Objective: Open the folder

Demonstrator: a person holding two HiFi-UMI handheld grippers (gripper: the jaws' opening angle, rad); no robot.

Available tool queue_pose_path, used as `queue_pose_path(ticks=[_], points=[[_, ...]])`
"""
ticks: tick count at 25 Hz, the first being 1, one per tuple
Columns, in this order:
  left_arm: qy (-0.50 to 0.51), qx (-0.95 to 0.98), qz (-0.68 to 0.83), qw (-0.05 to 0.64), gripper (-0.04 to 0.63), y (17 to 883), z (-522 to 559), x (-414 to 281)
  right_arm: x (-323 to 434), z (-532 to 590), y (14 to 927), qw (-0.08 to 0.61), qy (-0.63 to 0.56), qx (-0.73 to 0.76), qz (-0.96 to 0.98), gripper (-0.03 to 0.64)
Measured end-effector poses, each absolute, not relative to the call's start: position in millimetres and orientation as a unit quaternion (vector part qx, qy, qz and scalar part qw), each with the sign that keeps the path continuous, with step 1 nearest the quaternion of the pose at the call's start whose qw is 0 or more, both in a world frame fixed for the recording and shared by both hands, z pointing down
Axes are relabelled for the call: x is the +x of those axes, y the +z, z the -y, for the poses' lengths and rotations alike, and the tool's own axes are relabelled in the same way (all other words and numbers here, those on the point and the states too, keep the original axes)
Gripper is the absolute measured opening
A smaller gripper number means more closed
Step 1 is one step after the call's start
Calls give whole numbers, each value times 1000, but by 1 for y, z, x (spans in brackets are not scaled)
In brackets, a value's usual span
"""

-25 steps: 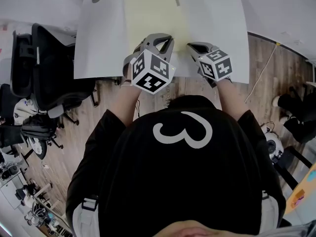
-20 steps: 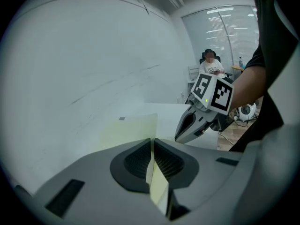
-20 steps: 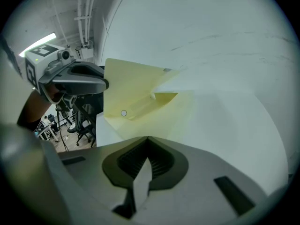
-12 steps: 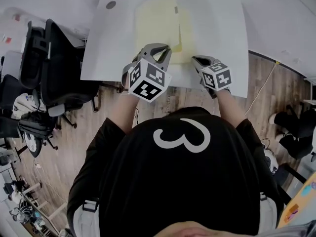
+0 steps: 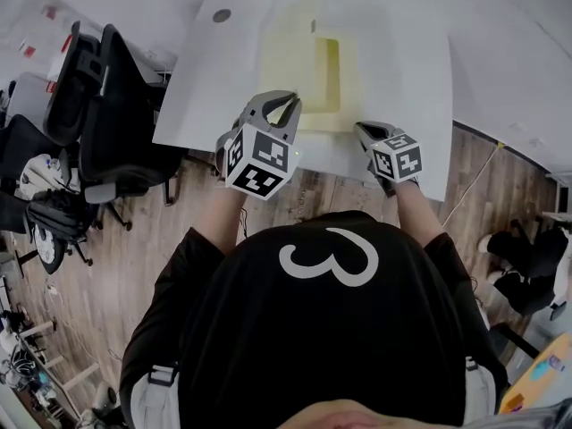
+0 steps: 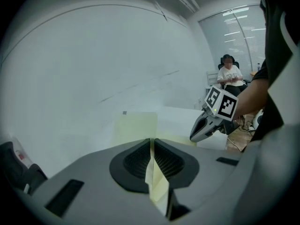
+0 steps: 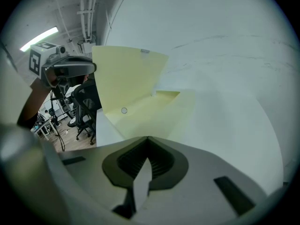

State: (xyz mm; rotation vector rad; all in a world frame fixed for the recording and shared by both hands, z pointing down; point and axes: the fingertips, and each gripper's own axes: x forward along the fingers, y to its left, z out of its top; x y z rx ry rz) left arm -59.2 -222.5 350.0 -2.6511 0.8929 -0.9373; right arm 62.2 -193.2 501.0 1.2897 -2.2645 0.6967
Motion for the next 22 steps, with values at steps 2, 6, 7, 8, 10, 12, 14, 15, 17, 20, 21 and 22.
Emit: queue_pose_path(ticks=[2, 6, 7, 8, 10, 12, 14, 15, 17, 20, 21, 22], points=[[-312, -893, -312, 92, 28, 345, 224, -68, 62, 193, 501, 221, 253, 466, 819, 23], [-294, -892, -336, 73, 28, 338, 232, -89, 62, 194, 501, 224, 253, 464, 819, 23], [-289, -891, -343, 69, 28, 337, 233, -94, 62, 194, 501, 225, 253, 463, 819, 23], [-285, -890, -349, 65, 28, 336, 234, -98, 62, 195, 501, 225, 253, 463, 819, 23], [-283, -888, -358, 61, 28, 336, 235, -106, 62, 195, 502, 225, 254, 463, 819, 23], [-285, -885, -364, 58, 28, 337, 234, -114, 63, 195, 502, 227, 255, 464, 818, 23], [-278, -885, -372, 45, 28, 337, 233, -121, 64, 195, 502, 229, 256, 463, 817, 23], [-271, -886, -375, 33, 28, 336, 234, -125, 64, 195, 502, 229, 256, 462, 818, 23], [-253, -888, -384, 12, 28, 333, 237, -132, 65, 196, 501, 228, 256, 461, 818, 23], [-242, -884, -400, 1, 28, 332, 241, -145, 66, 196, 502, 233, 250, 462, 818, 23], [-241, -883, -404, 0, 28, 332, 241, -149, 66, 197, 501, 234, 250, 462, 818, 23], [-239, -881, -407, -3, 28, 332, 242, -153, 66, 197, 501, 231, 252, 462, 818, 23]])
